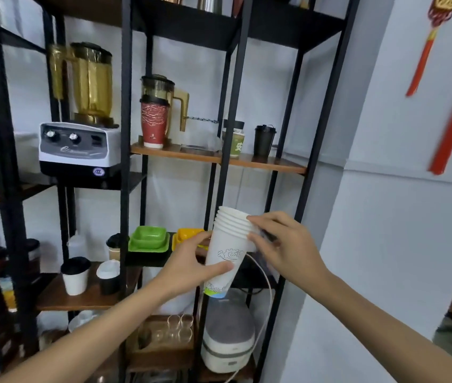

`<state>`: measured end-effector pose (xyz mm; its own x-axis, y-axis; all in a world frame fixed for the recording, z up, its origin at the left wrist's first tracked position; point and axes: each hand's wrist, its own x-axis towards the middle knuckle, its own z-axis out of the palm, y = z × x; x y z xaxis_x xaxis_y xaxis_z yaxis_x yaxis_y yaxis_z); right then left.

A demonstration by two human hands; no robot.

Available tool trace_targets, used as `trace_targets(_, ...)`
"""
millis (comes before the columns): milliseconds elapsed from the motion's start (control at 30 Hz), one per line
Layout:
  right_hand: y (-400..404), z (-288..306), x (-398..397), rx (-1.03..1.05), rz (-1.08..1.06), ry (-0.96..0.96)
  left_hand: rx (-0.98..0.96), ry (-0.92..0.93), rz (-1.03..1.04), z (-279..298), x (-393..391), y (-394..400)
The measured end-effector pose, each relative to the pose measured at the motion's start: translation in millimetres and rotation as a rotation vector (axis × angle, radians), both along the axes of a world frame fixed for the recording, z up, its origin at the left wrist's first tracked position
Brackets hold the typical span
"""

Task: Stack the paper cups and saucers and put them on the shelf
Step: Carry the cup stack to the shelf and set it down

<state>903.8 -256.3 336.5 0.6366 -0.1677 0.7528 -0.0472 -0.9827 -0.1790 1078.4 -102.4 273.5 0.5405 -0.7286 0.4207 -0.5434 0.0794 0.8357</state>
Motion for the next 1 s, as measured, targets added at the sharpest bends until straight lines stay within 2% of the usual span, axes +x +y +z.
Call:
trace_targets(267, -56.1, 69.1, 42.3, -0.143, -0.085, -0.003, -0.074, -0.092, -0.065, 68.0, 63.6, -75.0)
trace_targets(633, -137.5, 172.4, 61.5, -0.402, -0.163, -0.042, -0.233, -0.170, -0.109, 159.1, 89.4, -181.4)
trace_targets(800, -193.4, 212.9, 87.0, -0.520, -0.242, -0.010, -0.258, -0.081, -0.134, 200.4, 108.5, -240.1)
trace_targets(1000, -257.6, 245.2, 128.7, -0.547, -0.300, 0.014, -0.295, -0.026, -0.082, 222.5, 130.3, -308.6)
